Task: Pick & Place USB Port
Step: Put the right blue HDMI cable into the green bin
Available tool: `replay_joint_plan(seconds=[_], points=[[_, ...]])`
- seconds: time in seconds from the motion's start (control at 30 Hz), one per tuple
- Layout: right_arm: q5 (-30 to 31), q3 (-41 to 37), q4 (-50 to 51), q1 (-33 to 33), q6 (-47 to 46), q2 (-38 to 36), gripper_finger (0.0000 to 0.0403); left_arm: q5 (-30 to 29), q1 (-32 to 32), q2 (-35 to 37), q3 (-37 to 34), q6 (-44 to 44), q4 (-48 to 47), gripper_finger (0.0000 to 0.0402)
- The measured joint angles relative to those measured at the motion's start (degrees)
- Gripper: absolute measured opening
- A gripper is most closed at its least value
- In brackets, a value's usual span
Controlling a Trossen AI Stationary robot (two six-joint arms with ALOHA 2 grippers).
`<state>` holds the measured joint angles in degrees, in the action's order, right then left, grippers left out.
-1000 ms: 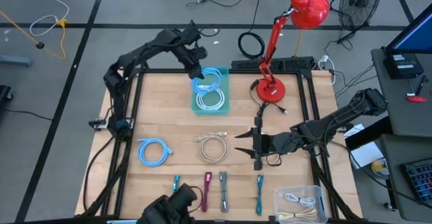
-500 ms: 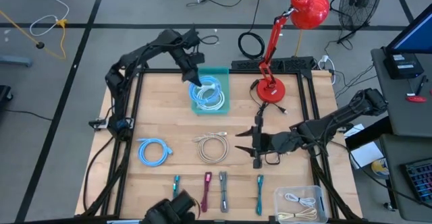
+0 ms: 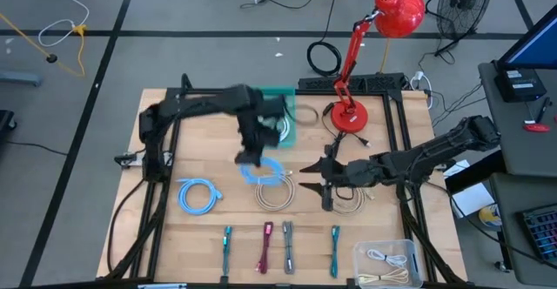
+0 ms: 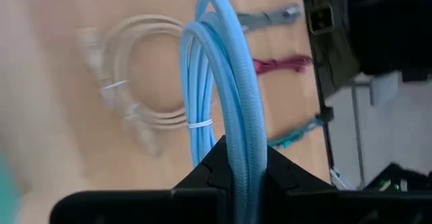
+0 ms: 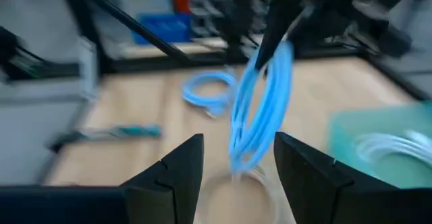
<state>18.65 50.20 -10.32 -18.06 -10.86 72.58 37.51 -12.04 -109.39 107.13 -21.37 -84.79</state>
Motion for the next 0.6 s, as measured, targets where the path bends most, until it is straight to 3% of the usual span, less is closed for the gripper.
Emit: replay_joint_plan(seconds=[0.17, 0.33, 0.6], points=[[-11.28, -4.08, -11.23, 2.45, -0.54, 0.0, 0.0171, 0.09, 7.54, -0.04, 2.89, 5.87, 2.89, 0.0028], [-12.54, -4.33, -12.35, 2.77, -3.15, 0.38, 0.0171, 0.12, 11.61, -0.06, 7.48, 8.59, 3.86, 0.0028], [-13.19, -4.35, -18.57, 2.98, -5.04, 3.46, 0.0172, 0.41, 12.11, -0.06, 10.8, 14.04, 5.06, 0.0028]])
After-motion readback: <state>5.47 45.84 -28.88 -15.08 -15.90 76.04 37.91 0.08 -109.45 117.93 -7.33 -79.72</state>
